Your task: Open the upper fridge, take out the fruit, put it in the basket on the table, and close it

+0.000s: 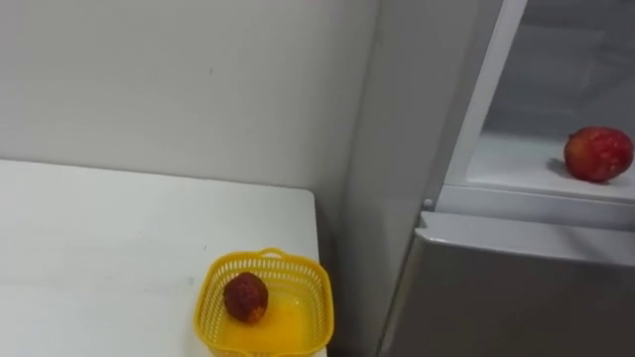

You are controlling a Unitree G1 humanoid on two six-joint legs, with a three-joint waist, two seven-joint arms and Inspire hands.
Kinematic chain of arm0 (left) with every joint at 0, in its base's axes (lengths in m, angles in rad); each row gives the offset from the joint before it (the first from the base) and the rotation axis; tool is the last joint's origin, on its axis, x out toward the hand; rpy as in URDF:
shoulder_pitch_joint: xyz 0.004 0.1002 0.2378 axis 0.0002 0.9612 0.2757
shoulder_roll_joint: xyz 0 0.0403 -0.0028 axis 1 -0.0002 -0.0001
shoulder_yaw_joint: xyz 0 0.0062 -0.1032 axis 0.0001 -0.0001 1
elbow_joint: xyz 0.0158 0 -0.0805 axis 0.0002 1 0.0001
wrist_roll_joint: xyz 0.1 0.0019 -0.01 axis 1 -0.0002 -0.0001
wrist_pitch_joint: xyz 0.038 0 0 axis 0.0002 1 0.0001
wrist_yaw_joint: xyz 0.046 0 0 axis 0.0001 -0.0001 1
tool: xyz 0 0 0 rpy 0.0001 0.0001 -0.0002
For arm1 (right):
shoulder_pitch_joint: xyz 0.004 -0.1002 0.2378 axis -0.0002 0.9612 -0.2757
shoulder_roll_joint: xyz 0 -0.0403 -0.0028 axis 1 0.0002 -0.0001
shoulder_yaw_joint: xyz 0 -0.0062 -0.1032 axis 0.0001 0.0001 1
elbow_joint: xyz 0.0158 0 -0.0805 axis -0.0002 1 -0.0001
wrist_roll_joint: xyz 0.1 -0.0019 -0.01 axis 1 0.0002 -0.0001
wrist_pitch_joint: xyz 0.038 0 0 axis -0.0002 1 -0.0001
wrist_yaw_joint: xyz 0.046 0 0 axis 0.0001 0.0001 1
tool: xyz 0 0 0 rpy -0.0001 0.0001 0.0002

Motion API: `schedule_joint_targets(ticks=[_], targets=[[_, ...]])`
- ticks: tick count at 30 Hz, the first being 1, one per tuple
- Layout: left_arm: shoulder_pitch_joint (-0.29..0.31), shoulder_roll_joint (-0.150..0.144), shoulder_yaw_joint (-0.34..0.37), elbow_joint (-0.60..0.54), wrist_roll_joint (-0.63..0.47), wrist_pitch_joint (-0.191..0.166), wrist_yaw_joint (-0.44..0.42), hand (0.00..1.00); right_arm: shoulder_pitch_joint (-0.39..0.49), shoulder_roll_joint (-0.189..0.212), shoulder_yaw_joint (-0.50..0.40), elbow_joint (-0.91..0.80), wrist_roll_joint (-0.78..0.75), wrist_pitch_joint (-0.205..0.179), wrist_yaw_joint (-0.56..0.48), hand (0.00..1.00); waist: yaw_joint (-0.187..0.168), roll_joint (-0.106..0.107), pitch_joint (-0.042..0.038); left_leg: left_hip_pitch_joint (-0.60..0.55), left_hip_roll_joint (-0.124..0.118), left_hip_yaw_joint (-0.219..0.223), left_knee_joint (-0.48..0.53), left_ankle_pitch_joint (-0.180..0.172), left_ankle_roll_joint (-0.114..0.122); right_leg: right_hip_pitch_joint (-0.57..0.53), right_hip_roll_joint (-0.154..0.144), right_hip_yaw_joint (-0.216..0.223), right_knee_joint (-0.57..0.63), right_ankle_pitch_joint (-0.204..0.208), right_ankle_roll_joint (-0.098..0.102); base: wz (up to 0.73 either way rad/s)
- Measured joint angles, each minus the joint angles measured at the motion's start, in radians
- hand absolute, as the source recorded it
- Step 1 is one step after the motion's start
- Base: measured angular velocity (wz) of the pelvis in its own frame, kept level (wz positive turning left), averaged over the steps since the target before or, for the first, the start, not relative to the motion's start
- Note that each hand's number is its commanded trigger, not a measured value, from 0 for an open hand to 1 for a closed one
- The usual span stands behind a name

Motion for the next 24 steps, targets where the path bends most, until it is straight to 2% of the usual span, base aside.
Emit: schedule_joint_targets(ticks=[2,4,6,8,10,11,14,20,24], targets=[[0.016,0.000,0.000,-0.030,-0.001,0.002,0.000,0.00,-0.039,-0.001,0.008,0.038,0.029,0.016,0.023,0.00,0.001,0.003,-0.0006,-0.005,0.000,-0.002,0.004,0.000,0.000,-0.004,0.002,0.008,0.001,0.000,0.000,0.03],[0.034,0.000,0.000,-0.055,-0.001,0.007,0.000,0.00,-0.084,-0.002,0.036,0.081,0.058,0.020,0.054,0.00,-0.001,0.016,-0.0016,-0.006,0.000,-0.004,0.009,0.000,0.000,-0.001,0.003,0.010,0.001,0.000,0.000,0.02],[0.039,0.001,0.000,-0.061,-0.001,0.008,0.000,0.00,-0.086,-0.003,0.058,0.086,0.087,0.023,0.069,0.00,0.001,0.026,-0.0020,-0.005,0.000,-0.006,0.011,0.001,-0.002,0.001,0.003,0.007,0.002,0.000,0.000,0.04],[0.042,0.002,0.003,-0.061,-0.001,0.022,0.000,0.00,-0.086,-0.006,0.096,0.126,0.098,0.036,0.099,0.00,0.002,0.026,-0.0011,-0.005,0.001,-0.008,0.012,0.003,-0.004,0.000,0.003,0.005,0.002,0.000,-0.001,0.00],[0.046,0.001,0.010,-0.059,-0.001,0.024,0.000,0.00,-0.087,-0.019,0.117,0.180,0.118,0.045,0.117,0.00,0.009,0.018,0.0010,-0.008,0.003,-0.009,0.014,0.004,-0.006,-0.001,0.003,0.005,0.002,0.001,-0.002,0.00],[0.049,0.000,0.015,-0.059,-0.001,0.024,0.000,0.00,-0.088,-0.026,0.119,0.206,0.137,0.060,0.128,0.00,0.014,0.012,0.0003,-0.012,0.003,-0.010,0.015,0.004,-0.007,-0.005,0.005,0.000,0.002,0.001,-0.003,0.00],[0.058,0.000,0.022,-0.059,-0.001,0.024,0.000,0.00,-0.091,-0.046,0.119,0.271,0.139,0.064,0.138,0.00,0.024,0.001,-0.0026,-0.020,0.002,-0.016,0.019,0.005,-0.007,-0.007,0.003,-0.018,0.001,0.002,-0.004,0.06],[0.067,0.000,0.028,-0.059,-0.004,0.028,-0.005,0.00,-0.174,-0.082,0.128,0.374,0.153,0.070,0.161,0.00,0.024,-0.005,-0.0016,-0.034,0.000,-0.031,0.029,0.004,-0.006,-0.008,0.001,-0.036,0.001,0.002,-0.004,0.09],[0.071,0.000,0.036,-0.059,-0.005,0.033,-0.006,0.00,-0.212,-0.094,0.157,0.397,0.178,0.076,0.172,0.00,0.025,-0.011,-0.0061,-0.037,0.001,-0.039,0.031,0.005,-0.008,-0.007,0.002,-0.047,0.001,0.002,-0.004,0.07]])
